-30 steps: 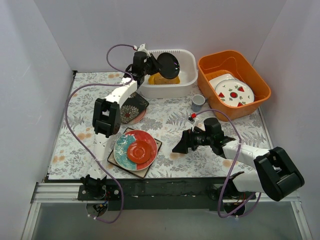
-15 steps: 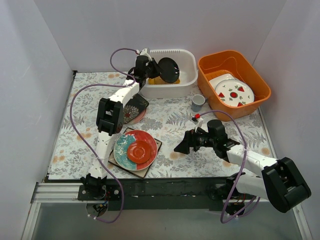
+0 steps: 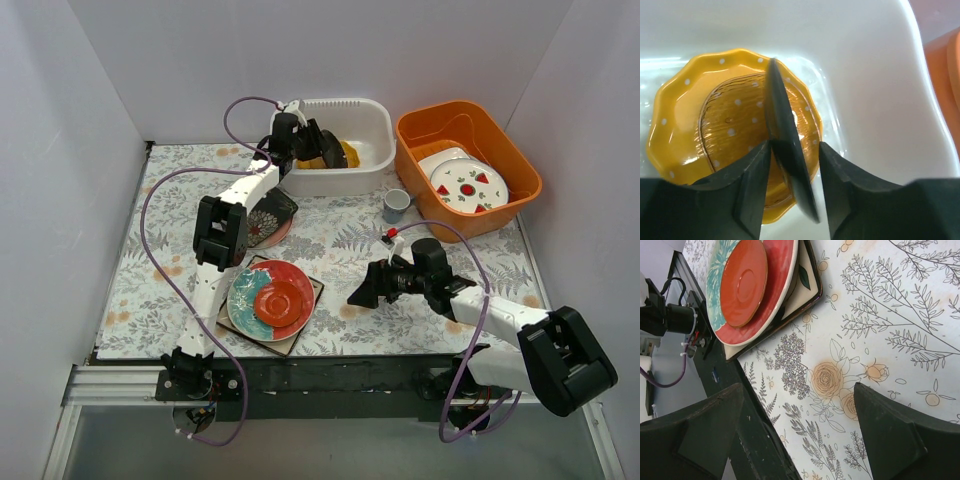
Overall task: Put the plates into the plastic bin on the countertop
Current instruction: Place the plate in the plastic bin.
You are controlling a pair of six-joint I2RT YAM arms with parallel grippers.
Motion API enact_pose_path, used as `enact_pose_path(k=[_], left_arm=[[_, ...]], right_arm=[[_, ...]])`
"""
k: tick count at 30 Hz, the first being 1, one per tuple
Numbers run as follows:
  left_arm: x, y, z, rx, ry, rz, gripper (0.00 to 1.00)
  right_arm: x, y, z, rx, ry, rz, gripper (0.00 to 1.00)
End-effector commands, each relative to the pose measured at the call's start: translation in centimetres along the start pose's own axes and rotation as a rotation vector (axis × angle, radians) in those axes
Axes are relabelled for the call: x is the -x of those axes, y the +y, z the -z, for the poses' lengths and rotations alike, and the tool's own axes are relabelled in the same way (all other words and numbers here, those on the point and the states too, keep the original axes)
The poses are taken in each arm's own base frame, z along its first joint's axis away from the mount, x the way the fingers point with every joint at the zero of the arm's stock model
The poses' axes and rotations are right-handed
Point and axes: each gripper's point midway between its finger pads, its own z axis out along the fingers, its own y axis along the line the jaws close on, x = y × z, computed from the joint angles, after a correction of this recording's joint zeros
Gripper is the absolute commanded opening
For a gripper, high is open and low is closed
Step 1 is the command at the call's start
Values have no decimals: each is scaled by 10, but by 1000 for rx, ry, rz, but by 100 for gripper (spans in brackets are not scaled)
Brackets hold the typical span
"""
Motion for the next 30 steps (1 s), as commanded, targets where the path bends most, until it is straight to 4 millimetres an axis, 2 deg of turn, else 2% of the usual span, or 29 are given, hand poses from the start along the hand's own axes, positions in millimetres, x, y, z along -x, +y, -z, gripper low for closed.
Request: enact_pose_path(k=[1, 5, 12, 16, 19, 24, 30], left_arm=[[39, -22, 21, -12, -55, -68, 48], [46, -20, 31, 23, -70, -101, 55], [71, -33, 51, 34, -119, -130, 62], [87, -52, 68, -3, -146, -131, 64], [93, -66, 79, -41, -146, -121, 67], [109, -92, 108, -93, -167, -123, 70], [112, -113, 138, -151, -170, -131, 74]], right_arm=[[26, 15, -3, 63, -44, 65, 98], [25, 16, -5, 84, -35, 68, 98], [21, 17, -8, 110, -25, 63, 98], [19, 17, -7, 112, -23, 65, 98], [18, 16, -7, 110, -21, 62, 98], [13, 17, -7, 122, -11, 48, 98], [11, 17, -2, 107, -21, 45, 98]])
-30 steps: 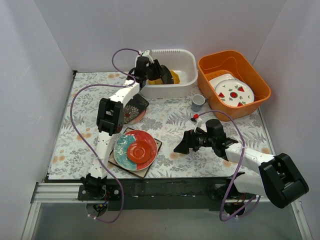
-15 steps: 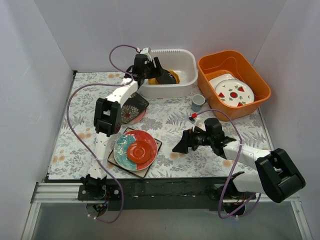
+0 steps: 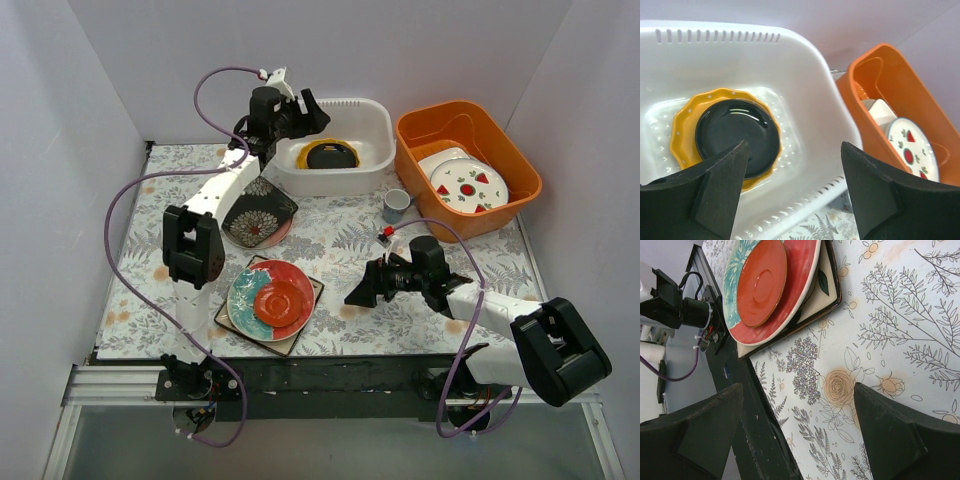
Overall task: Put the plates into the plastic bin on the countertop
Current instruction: Place the plate in the plastic bin, then pick up the plate at the center of the board.
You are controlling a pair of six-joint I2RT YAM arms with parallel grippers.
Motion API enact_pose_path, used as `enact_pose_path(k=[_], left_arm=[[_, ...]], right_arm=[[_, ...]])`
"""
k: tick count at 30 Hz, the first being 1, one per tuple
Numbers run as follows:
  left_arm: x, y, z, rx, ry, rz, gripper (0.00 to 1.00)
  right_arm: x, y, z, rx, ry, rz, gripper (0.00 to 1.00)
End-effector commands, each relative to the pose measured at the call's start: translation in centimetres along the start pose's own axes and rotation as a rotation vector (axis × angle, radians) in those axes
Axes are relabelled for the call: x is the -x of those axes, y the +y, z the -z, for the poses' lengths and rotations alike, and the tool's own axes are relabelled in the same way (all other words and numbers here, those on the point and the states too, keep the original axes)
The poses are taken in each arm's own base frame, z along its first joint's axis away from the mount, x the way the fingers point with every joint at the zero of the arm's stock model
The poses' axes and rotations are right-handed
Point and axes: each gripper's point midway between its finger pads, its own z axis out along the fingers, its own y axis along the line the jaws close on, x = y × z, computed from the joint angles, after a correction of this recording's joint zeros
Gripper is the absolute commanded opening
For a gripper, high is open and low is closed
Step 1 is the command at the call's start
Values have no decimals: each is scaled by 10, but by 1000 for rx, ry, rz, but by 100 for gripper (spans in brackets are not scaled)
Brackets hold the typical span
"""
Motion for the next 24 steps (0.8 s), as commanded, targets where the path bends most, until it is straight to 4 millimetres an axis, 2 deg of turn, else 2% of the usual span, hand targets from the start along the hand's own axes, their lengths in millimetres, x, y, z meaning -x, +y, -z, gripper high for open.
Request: enact_pose_path(k=[1, 6, 13, 14, 17, 19, 20, 21, 23, 24], left_arm=[[36, -38, 40, -87, -57, -22, 75], [36, -46, 46, -121, -58, -10, 79], [12, -58, 58, -214, -1, 38, 84], [2, -53, 59, -205, 21, 46, 84], [-13, -51, 76, -200, 53, 54, 85], [-15, -50, 84, -198, 39, 49, 85], [-9, -56, 97, -206, 19, 43, 86], [-25, -48, 100, -189, 43, 54, 86], [-29, -48, 112, -186, 43, 68, 86], [-38, -47, 123, -187, 50, 75, 87]], right_arm=[[6, 6, 4, 14, -33, 29, 98], [6, 5, 8, -12, -46, 23, 98], [8, 2, 10, -51, -51, 24, 98], [9, 2, 10, -50, -49, 22, 98], [10, 2, 7, -39, -47, 15, 98], [12, 3, 5, -33, -43, 15, 98], [12, 3, 4, -28, -39, 15, 98], [14, 4, 3, -24, -40, 18, 98], [17, 5, 1, -15, -38, 21, 98], [18, 5, 0, -11, -37, 24, 98]])
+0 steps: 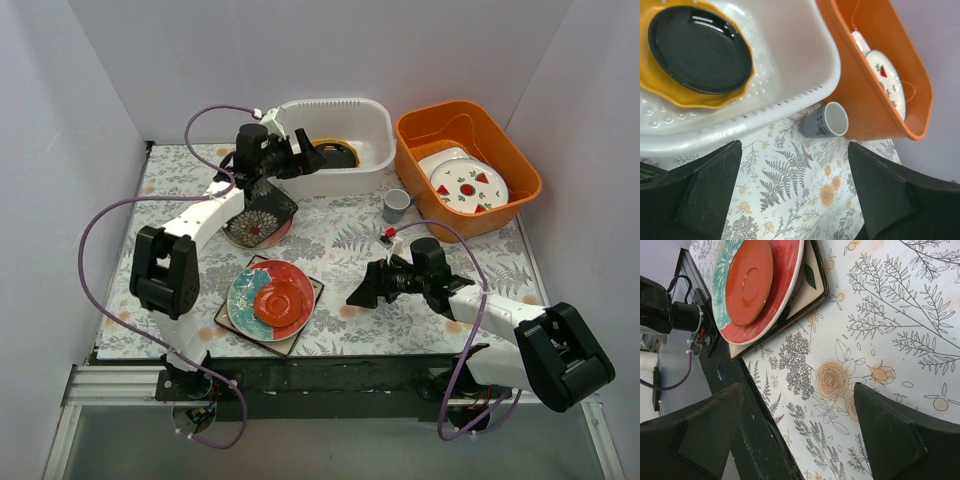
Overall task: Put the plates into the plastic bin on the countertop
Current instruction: Pick up the plate at the center of the board.
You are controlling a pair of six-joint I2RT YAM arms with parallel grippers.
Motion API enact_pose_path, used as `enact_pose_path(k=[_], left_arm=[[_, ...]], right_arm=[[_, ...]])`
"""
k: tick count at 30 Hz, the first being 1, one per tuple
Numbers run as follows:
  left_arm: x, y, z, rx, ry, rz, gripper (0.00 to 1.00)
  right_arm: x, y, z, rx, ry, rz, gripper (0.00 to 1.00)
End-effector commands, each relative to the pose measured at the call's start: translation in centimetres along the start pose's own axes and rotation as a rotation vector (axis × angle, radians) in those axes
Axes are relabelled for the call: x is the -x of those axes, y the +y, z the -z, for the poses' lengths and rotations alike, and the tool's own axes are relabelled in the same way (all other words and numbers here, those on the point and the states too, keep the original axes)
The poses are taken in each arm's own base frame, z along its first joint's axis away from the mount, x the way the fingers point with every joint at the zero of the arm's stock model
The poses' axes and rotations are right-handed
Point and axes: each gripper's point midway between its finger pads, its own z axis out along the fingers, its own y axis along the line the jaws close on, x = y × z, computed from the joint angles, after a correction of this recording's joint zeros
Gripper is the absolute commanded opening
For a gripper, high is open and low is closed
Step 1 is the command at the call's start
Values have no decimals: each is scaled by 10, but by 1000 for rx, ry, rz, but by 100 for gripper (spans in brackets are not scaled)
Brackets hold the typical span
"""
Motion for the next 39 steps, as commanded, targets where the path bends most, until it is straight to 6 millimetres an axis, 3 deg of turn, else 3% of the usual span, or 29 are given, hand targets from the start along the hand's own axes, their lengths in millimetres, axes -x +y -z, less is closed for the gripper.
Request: enact_pose_path(k=[1, 3, 4, 13, 22, 27, 34, 39], left_arm=[[23, -41, 51, -88, -109, -36, 87], [21, -44, 66, -90, -127, -31, 87], [7, -34, 68, -68, -107, -16, 87], [-22, -24, 114, 10, -103, 12, 89], [-77, -2, 151, 71, -64, 106, 90], [-114, 16, 171, 120, -53, 184, 90], [-140, 33, 191, 182, -67, 237, 90], [-148, 48, 200, 266, -81, 259, 90]], right_arm=[[25, 13, -7, 51, -32, 53, 98], [28, 15, -9, 61, -26, 63, 98], [25, 14, -13, 64, -10, 59, 98], [37, 33, -34, 144, 33, 99, 98], [52, 46, -54, 183, 54, 117, 98], [57, 49, -66, 194, 80, 126, 92], [62, 52, -73, 183, 78, 124, 80], [59, 52, -83, 166, 108, 111, 70]])
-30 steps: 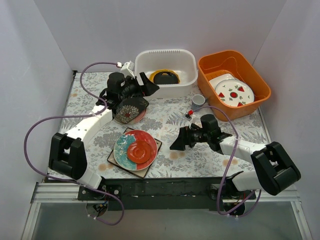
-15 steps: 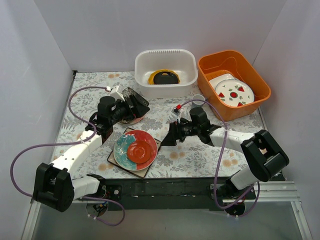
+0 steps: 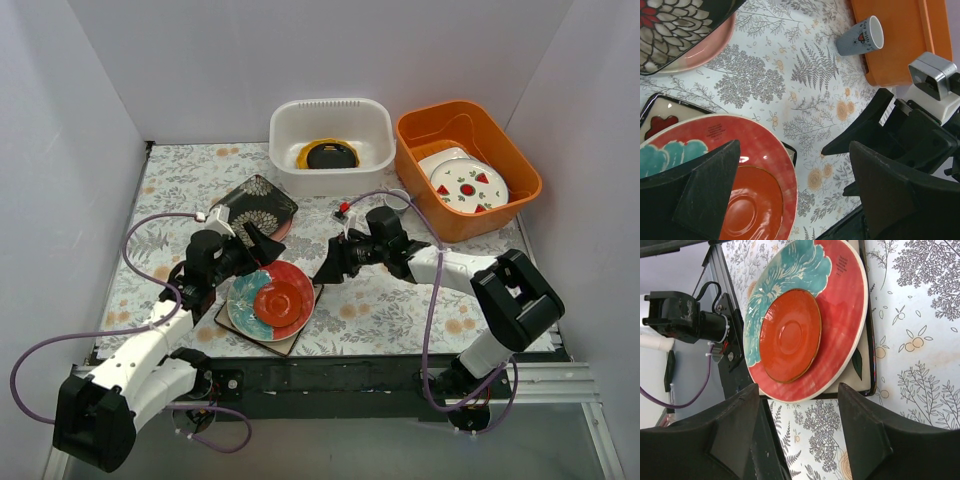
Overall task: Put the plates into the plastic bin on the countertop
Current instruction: Pick up the plate at the center of the board.
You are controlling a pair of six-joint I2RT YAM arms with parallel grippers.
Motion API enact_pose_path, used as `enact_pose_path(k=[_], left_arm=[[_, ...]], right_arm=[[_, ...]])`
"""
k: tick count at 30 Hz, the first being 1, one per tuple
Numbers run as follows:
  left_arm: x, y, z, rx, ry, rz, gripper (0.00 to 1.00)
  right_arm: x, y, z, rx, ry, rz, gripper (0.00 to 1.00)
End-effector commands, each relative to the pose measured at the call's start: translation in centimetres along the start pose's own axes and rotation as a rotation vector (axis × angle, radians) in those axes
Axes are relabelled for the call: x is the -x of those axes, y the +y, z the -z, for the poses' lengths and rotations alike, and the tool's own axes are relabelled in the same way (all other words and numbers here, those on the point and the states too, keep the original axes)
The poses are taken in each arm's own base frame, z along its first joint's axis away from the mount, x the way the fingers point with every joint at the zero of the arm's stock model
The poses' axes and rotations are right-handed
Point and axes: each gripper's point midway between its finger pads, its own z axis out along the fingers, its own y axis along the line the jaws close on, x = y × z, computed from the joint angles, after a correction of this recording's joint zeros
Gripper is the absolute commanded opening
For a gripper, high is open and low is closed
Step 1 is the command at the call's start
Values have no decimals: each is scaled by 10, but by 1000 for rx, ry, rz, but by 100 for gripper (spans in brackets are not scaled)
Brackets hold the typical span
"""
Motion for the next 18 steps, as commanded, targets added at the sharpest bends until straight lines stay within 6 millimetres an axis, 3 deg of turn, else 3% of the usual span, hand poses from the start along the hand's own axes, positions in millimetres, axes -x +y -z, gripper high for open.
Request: enact_pose_path(k=[1, 7, 18], left_arm=[[-1, 22, 7, 101, -36, 37, 90], [-13, 40, 10, 158, -42, 95, 90], [-24, 48, 9, 167, -10, 78, 90]], right_arm=[[9, 5, -13, 5, 11, 13, 68], [8, 14, -36, 18, 57, 27, 61], [-11, -13, -64, -32, 166, -25, 58]])
